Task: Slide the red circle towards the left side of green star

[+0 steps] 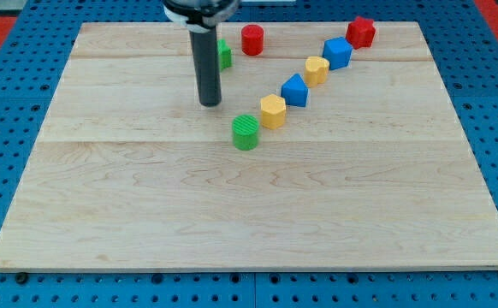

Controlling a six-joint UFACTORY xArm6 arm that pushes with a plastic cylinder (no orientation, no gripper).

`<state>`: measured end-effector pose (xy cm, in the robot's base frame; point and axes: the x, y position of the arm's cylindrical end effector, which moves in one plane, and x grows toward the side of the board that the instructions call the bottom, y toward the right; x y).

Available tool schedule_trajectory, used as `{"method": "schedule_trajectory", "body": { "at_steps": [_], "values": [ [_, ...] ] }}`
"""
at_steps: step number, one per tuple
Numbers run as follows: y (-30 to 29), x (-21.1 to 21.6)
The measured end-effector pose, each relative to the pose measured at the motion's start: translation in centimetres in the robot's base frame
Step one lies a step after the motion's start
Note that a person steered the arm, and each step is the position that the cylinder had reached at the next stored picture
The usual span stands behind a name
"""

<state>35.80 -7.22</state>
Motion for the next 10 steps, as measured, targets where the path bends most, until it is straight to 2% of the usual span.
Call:
{"method": "schedule_trajectory", "body": {
  "at_steps": [2, 3, 4, 5, 7, 9, 10],
  "values": [
    [-6.3, -7.6],
    [-5.1, -13.3],
    [-2.1, -16.6],
    [-0.1, -16.6],
    [12.7, -16.4],
    [14.0, -15.0],
    [11.6, -12.8]
  ]
}}
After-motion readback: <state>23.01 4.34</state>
